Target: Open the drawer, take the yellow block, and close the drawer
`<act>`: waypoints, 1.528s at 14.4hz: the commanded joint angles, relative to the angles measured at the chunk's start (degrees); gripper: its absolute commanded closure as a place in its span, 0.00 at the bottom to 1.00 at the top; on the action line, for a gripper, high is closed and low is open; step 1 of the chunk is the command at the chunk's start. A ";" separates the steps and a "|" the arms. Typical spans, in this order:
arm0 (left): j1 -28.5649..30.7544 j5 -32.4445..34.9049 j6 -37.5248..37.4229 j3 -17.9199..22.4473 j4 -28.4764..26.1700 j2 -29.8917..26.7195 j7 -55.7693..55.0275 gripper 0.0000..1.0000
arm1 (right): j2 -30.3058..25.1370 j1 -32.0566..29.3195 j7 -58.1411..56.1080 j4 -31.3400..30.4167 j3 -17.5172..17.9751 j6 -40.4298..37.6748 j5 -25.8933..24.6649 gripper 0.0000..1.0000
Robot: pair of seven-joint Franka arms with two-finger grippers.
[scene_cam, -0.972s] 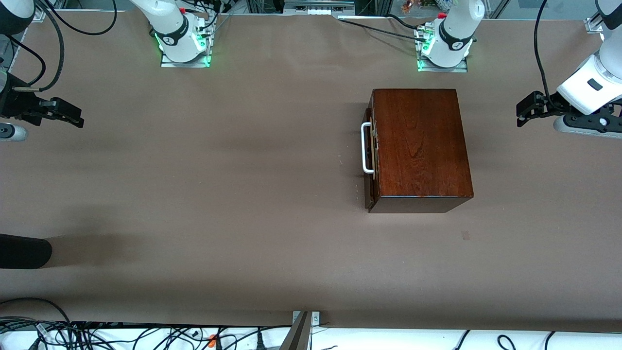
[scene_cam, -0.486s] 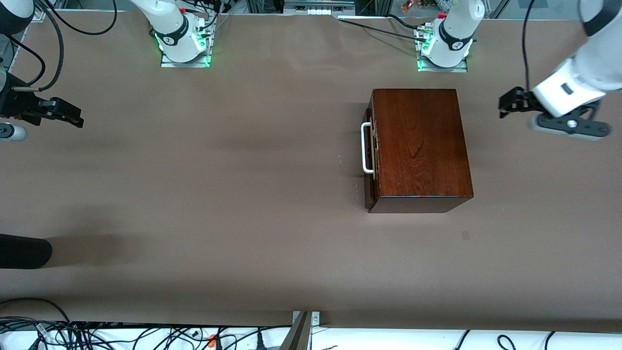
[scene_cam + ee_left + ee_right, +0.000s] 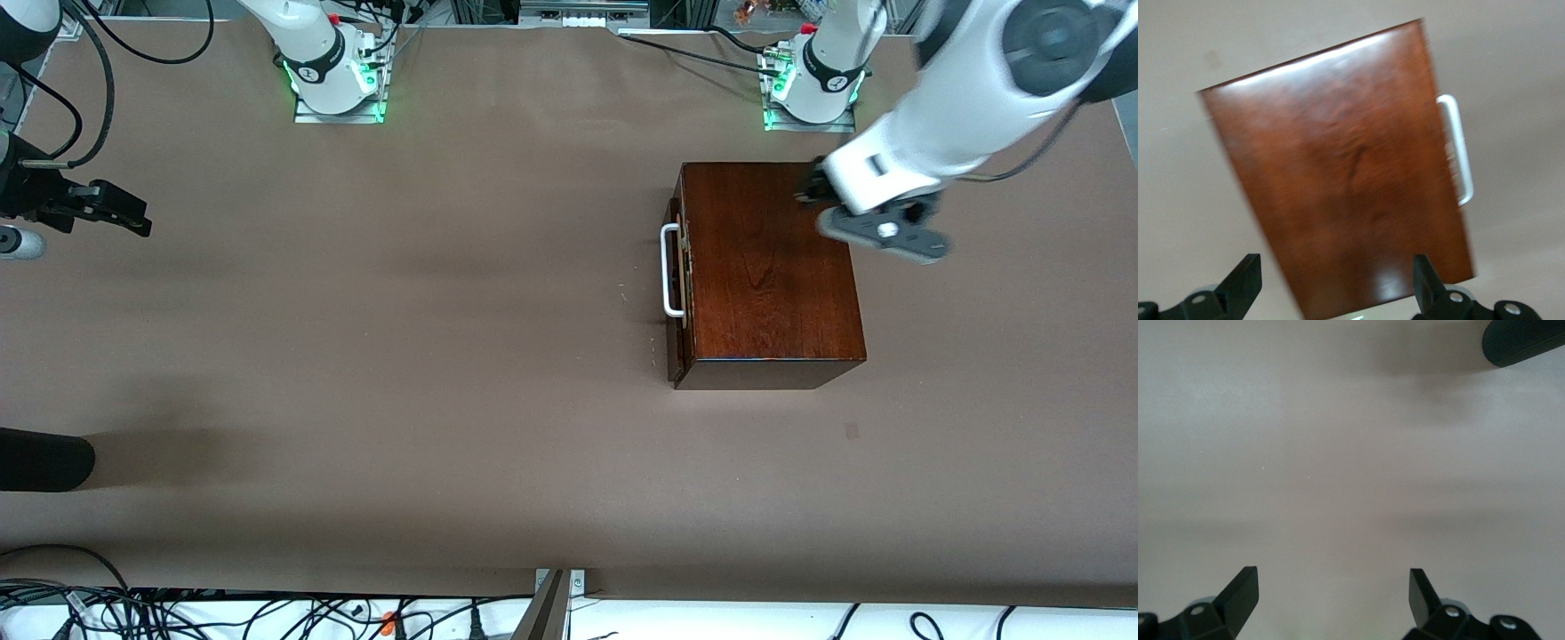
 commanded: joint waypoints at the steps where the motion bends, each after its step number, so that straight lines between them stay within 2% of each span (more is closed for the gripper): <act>1: -6.43 0.01 6.19 -0.42 6.57 9.47 -9.00 0.00 | -0.20 -0.65 -0.43 0.21 0.31 -0.02 1.06 0.00; 3: -10.75 1.58 12.91 -0.33 5.96 12.91 -14.11 0.00 | -0.20 -0.65 -0.43 0.21 0.31 -0.02 1.06 0.00; 5: -15.05 8.33 17.66 -0.33 6.04 16.34 -18.85 0.00 | -0.20 -0.65 -0.61 0.21 0.31 0.06 1.32 0.00; 7: -17.70 12.04 20.31 -0.16 5.96 18.81 -26.05 0.00 | -0.20 -0.74 -0.70 0.21 -0.21 0.06 1.85 0.00; 10: -20.17 15.57 20.40 -0.16 4.38 21.10 -32.75 0.00 | -0.20 -0.74 -0.79 0.21 -0.39 -0.02 1.94 0.00; 15: -19.73 15.66 19.53 0.02 0.43 21.98 -33.38 0.00 | -0.11 -0.74 -1.58 0.13 -0.39 0.15 1.94 0.00; 19: -20.35 16.44 15.05 0.02 0.15 21.72 -33.38 0.00 | -0.02 -0.74 -1.58 0.21 -0.39 0.15 1.94 0.00; 22: -21.31 18.73 14.43 -0.07 -0.11 22.16 -34.17 0.00 | 0.15 -0.66 -1.58 0.13 -0.39 0.15 1.94 0.00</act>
